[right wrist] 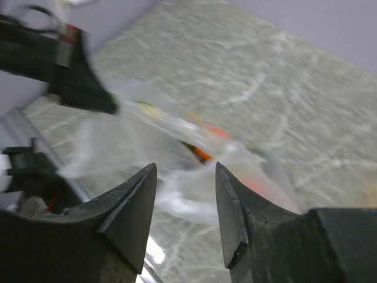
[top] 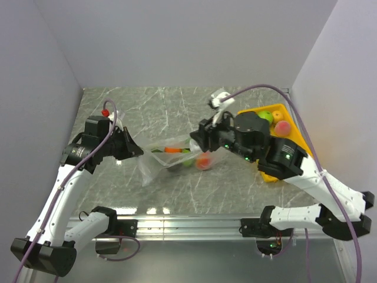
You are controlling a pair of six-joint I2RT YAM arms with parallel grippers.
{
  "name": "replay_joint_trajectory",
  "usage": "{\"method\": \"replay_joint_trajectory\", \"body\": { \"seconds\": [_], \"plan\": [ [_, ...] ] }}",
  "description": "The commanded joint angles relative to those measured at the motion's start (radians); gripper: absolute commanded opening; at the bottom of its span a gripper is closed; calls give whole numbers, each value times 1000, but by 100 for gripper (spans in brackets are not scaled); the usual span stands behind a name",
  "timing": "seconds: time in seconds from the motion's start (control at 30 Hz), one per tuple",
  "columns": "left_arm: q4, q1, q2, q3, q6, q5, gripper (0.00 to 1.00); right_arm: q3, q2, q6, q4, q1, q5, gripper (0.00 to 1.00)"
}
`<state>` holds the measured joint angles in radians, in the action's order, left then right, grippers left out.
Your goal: Untie the knot of the plastic bag and take out the fruit
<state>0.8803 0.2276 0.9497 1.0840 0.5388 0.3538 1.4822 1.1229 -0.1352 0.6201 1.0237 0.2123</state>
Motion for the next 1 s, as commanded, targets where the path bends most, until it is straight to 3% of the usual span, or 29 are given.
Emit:
{"method": "replay_joint_trajectory", "body": {
  "seconds": [0.0,0.17,0.4,0.57,0.7,0.8,0.97],
  "plan": [
    [-24,-2,-11,-21,10,54,1,78,144,11,55,93,44,50],
    [-46,-2,-25,-33,24,60,1,132,320,-98,18,144,61,47],
    [-75,-4,-37,-67,42,76,1,49,463,-207,-101,99,130,44],
    [-90,-2,-43,-91,47,91,1,-117,518,-309,-233,17,185,43],
    [-148,-2,-54,-131,81,34,1,-275,532,-323,-260,-1,90,41],
    [-246,-4,-68,-191,145,-51,2,-458,473,-354,-283,51,-22,41],
    [-455,-31,-36,-303,252,-191,1,-576,371,-411,-258,136,-116,41]
  ]
}}
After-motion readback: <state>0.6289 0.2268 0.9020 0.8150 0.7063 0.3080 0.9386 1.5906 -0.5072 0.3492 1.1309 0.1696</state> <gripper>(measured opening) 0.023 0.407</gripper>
